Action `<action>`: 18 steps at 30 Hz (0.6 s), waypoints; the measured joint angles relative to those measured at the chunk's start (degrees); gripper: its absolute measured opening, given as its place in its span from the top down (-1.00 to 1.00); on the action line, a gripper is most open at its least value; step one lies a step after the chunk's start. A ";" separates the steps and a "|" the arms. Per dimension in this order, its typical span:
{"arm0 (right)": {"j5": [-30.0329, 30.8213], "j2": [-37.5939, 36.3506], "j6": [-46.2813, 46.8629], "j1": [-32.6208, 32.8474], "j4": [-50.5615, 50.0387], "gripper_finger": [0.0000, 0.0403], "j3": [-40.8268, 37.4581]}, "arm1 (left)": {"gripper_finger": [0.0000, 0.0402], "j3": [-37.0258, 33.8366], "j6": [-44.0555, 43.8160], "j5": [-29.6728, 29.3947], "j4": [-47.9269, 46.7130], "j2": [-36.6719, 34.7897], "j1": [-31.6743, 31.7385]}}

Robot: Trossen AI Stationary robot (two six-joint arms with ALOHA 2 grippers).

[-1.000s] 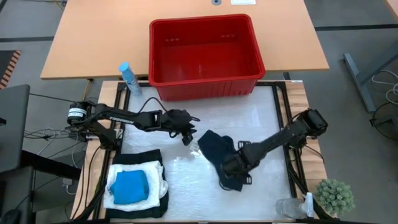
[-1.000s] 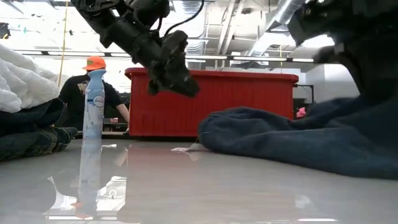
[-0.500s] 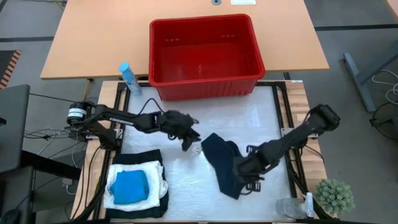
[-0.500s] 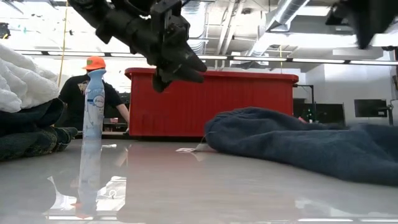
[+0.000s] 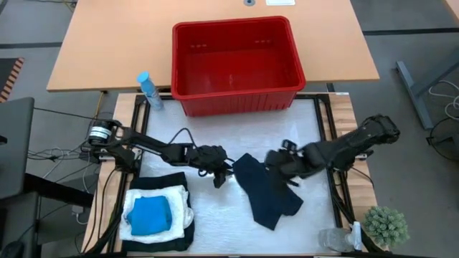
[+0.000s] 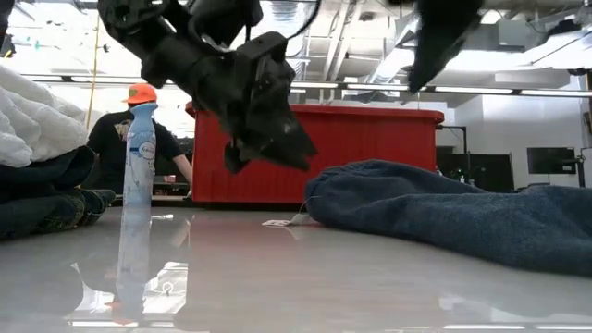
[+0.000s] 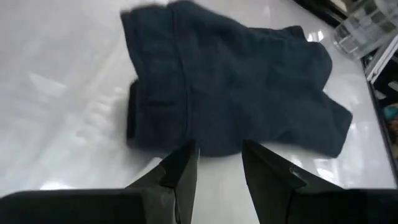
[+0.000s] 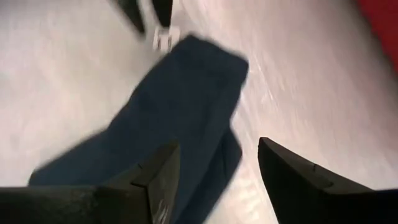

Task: Fold Laundry from Bin
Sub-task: Fold the gray shorts from the red bin

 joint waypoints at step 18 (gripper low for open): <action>-23.85 5.57 -22.76 -21.53 18.30 0.07 -16.08 | 0.42 0.00 -6.57 -1.03 -1.07 3.02 0.05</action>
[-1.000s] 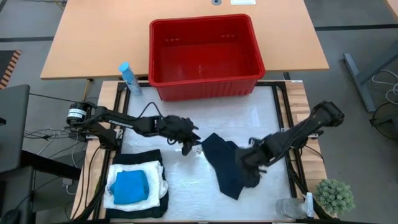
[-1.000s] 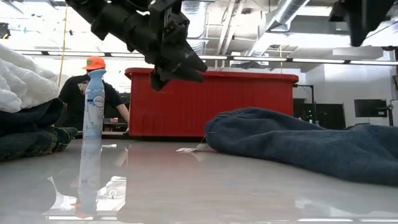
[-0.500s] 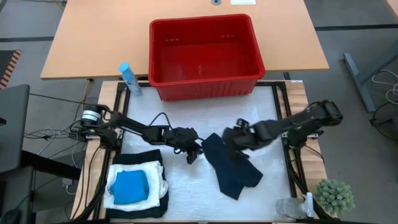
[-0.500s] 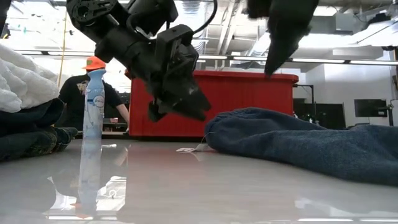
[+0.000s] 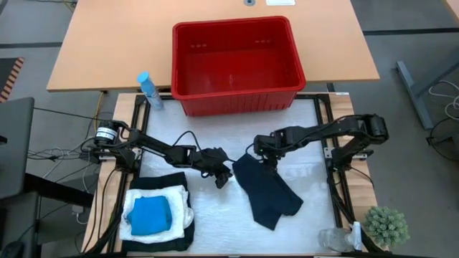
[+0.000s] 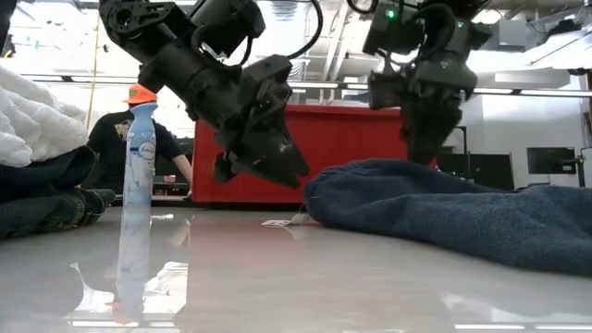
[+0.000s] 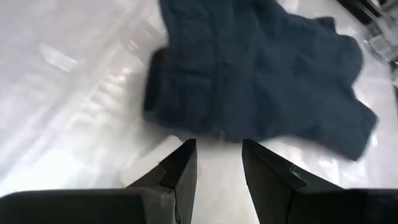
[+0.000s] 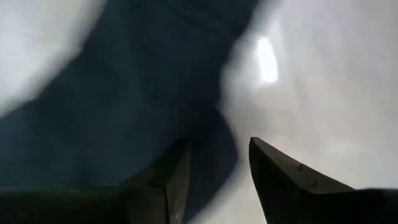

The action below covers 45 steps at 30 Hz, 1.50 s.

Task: Fold Laundry from Bin
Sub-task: Fold the gray shorts from the red bin

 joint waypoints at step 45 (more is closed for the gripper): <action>-9.77 7.30 -12.62 14.86 15.46 0.14 2.46 | 0.42 14.99 4.59 15.40 4.95 7.94 7.97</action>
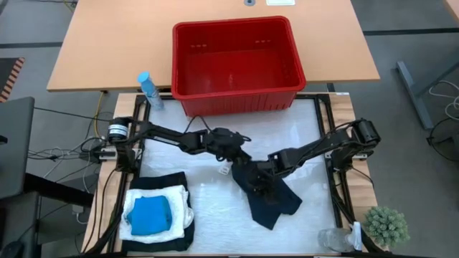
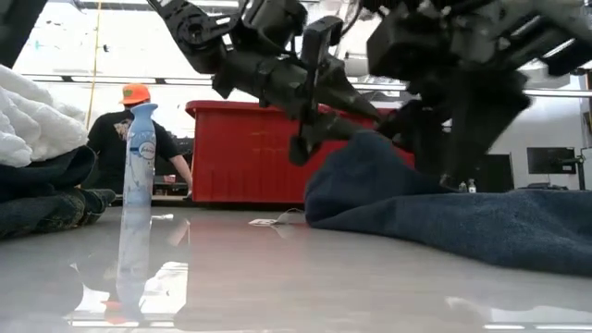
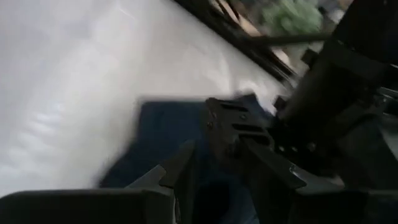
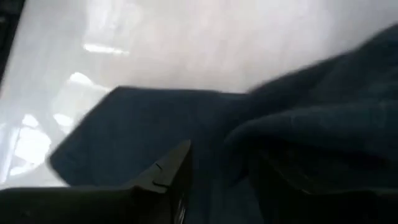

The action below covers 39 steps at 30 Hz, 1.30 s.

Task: Fold Laundry from Bin
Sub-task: Fold the gray shorts from the red bin

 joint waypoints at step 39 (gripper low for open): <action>-8.35 6.84 -5.41 -23.41 -1.22 0.14 1.18 | 0.42 -0.11 4.62 -3.74 -28.36 1.24 -13.75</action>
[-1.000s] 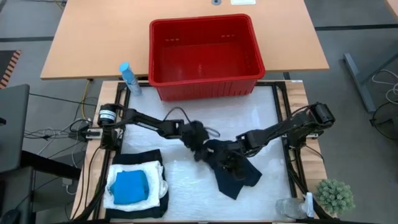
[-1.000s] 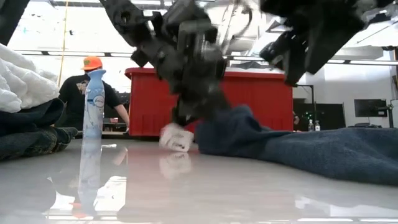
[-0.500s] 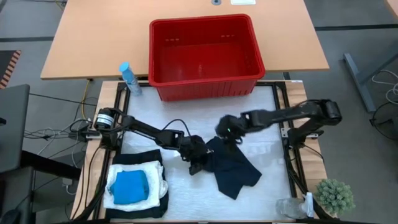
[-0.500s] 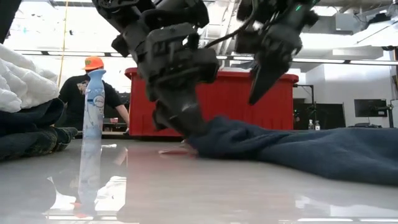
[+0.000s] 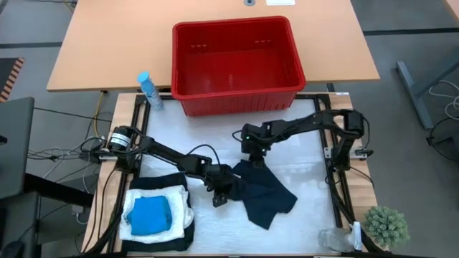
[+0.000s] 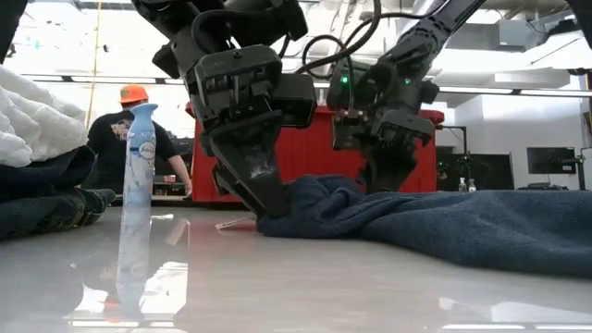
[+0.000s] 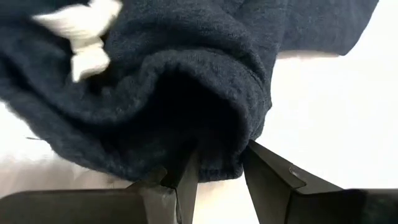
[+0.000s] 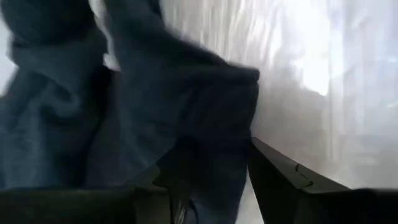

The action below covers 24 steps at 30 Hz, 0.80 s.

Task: Fold Laundry from Bin
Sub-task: Fold the gray shorts from the red bin

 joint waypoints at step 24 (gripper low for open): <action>18.48 -6.01 11.94 5.90 -2.29 0.90 0.11 | 0.42 0.00 -0.58 -4.04 0.32 -0.02 0.04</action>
